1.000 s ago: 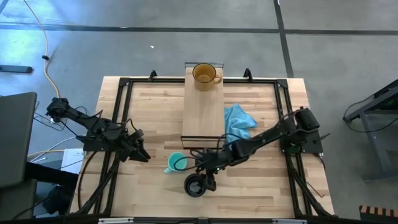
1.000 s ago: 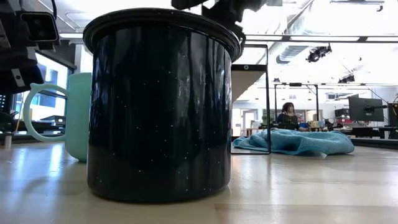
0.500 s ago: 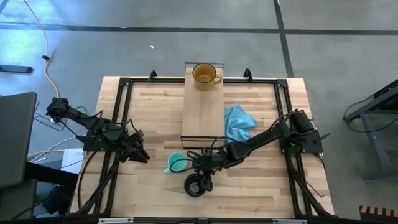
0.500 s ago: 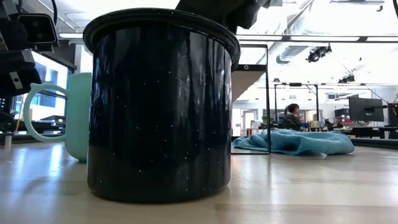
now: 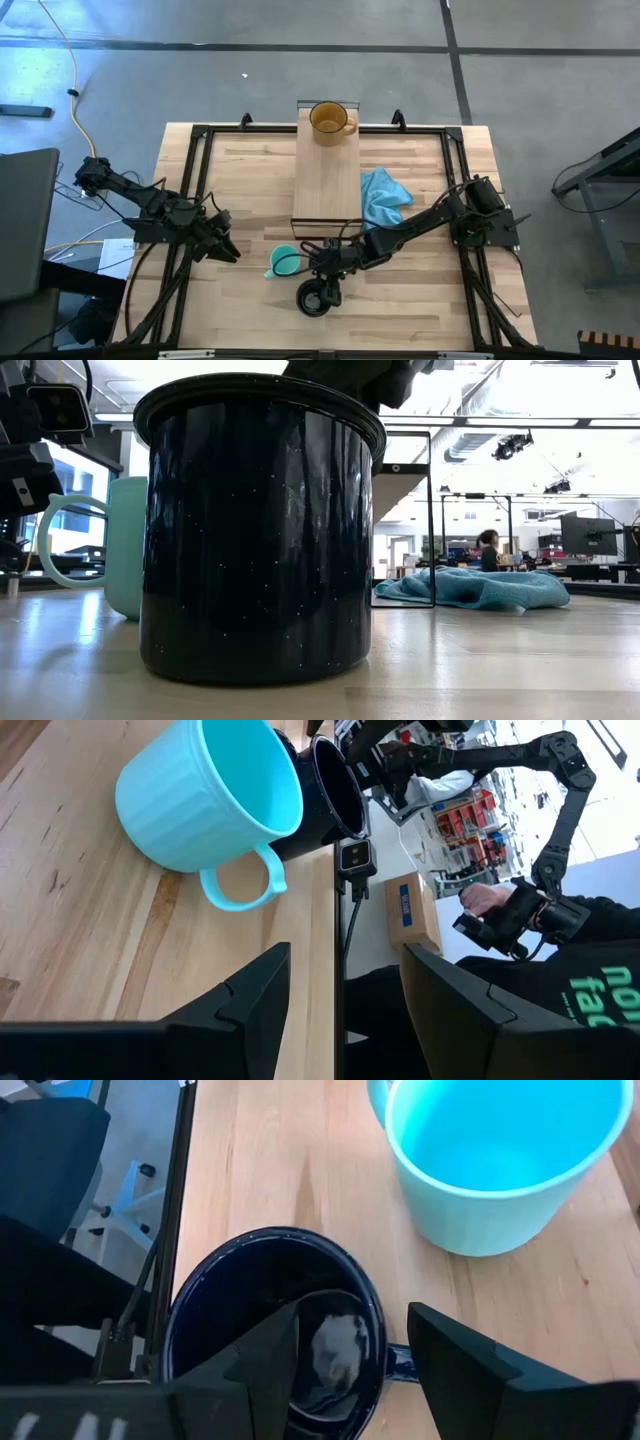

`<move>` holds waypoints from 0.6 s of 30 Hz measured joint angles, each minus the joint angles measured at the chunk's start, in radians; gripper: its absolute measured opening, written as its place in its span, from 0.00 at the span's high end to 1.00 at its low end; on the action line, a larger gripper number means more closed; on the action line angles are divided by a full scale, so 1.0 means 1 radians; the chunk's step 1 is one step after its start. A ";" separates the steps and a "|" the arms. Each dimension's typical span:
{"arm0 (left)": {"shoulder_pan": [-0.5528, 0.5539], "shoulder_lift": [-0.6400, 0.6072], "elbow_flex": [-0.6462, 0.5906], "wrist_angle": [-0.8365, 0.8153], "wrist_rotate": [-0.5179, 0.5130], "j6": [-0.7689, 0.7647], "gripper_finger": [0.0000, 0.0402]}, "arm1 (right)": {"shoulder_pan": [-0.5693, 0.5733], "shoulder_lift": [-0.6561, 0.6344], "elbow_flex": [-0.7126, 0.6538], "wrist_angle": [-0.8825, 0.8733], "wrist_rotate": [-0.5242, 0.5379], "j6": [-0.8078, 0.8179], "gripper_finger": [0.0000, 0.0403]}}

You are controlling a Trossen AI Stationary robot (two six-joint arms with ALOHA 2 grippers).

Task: Stack small to large cups/mugs on shelf
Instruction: Put the dark blue mug on the shelf

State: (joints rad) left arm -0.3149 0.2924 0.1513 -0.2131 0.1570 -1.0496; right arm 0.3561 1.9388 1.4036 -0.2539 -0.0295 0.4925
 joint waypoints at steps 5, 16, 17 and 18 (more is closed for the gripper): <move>0.000 0.000 0.000 0.000 0.000 0.002 0.55 | 0.000 0.000 0.000 -0.009 -0.017 -0.003 0.55; 0.000 0.000 0.000 0.000 -0.008 0.002 0.55 | 0.000 0.022 -0.002 -0.002 -0.033 -0.014 0.55; 0.000 0.000 0.000 0.000 -0.008 0.002 0.55 | 0.000 0.027 -0.002 -0.002 -0.033 -0.013 0.55; 0.000 0.000 0.000 0.000 -0.008 0.002 0.55 | 0.000 0.032 -0.002 0.010 -0.034 -0.010 0.55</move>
State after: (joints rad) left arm -0.3145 0.2920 0.1513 -0.2131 0.1490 -1.0481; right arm 0.3561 1.9707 1.4021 -0.2437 -0.0632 0.4827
